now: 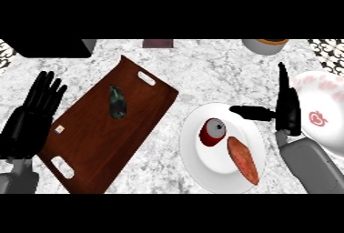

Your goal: Pick the can from the plate and place it in the bowl

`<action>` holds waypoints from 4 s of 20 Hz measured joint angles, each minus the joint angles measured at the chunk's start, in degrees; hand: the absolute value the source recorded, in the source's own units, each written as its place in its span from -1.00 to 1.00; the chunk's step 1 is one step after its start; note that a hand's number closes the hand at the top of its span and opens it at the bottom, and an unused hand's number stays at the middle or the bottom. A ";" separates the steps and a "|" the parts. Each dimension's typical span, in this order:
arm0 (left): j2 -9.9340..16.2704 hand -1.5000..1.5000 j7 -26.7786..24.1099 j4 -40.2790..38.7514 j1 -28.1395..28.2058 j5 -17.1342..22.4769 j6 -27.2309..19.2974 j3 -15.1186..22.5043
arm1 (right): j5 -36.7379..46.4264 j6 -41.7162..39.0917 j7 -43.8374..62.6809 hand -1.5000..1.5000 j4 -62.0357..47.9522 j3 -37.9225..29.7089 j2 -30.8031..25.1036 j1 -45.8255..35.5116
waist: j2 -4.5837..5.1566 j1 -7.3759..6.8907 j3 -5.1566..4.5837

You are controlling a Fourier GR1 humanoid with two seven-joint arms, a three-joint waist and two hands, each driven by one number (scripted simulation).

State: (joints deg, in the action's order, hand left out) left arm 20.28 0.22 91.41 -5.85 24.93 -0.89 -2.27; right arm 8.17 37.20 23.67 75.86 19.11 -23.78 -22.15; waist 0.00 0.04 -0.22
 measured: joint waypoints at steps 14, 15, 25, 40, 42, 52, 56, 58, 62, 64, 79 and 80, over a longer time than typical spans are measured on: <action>-1.58 0.00 1.01 0.04 -1.94 -0.95 -0.55 1.60 | -13.68 -47.54 32.64 -1.00 -3.28 9.41 -7.62 -17.14 | 0.12 -2.01 -0.01; -1.65 0.00 0.75 -0.14 -1.70 -0.96 -0.31 1.58 | -15.71 -49.51 34.01 -1.00 -3.67 8.94 -7.44 -18.98 | 0.11 -1.90 0.01; -2.61 0.00 -0.43 -1.62 -1.48 -1.95 -0.01 0.49 | -23.47 -52.32 40.34 -1.00 -5.57 8.42 -3.61 -26.36 | -0.11 -0.46 0.13; -3.16 0.00 1.19 -1.23 -2.11 -2.34 0.87 -1.15 | -13.46 -46.70 39.99 -1.00 4.00 13.30 -2.06 -16.56 | -0.17 0.08 0.19; -3.44 0.00 1.15 -0.59 -1.42 -2.48 1.07 -1.30 | -11.04 -46.09 39.58 -1.00 4.66 13.61 -1.29 -15.11 | -0.14 0.00 0.20; -4.70 0.00 1.54 -1.04 -2.11 -3.93 1.85 -2.02 | -3.49 -46.43 37.61 -1.00 1.88 12.04 3.68 -11.63 | -0.02 -0.19 0.21; -4.71 0.00 1.45 -0.70 -1.52 -3.98 2.58 -2.87 | -2.45 -47.87 36.12 -1.00 -0.49 10.61 4.27 -10.63 | -0.01 -0.24 0.21; -4.71 0.00 2.77 0.61 -1.32 -3.73 2.64 -3.02 | -1.67 -48.14 36.17 -1.00 -0.58 10.32 5.23 -10.15 | -0.03 -0.25 0.21; -5.50 0.00 2.57 1.12 -0.64 -4.47 2.69 -3.01 | -0.04 -49.14 35.13 1.00 -4.07 9.45 7.39 -10.75 | -0.09 -0.33 0.17; -5.76 0.00 2.00 -0.24 -1.45 -5.00 2.82 -3.04 | 0.50 -50.46 34.00 1.00 -5.92 9.51 7.85 -11.93 | -0.12 -0.32 0.14; -5.86 0.00 2.39 -1.39 -1.96 -5.52 3.59 -5.14 | 10.49 -60.07 17.67 1.00 -0.46 14.95 3.21 -9.19 | -1.01 1.31 0.14; -5.85 0.00 2.29 -1.35 -1.43 -5.46 3.50 -5.41 | 11.25 -60.60 14.13 1.00 2.29 16.45 1.37 -7.95 | -1.27 1.78 0.18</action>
State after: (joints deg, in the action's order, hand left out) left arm 14.43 2.51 90.07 -7.28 19.47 2.61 -7.68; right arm 19.42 -23.39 37.79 78.15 35.56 -22.40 -30.11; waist -1.27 1.82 -0.03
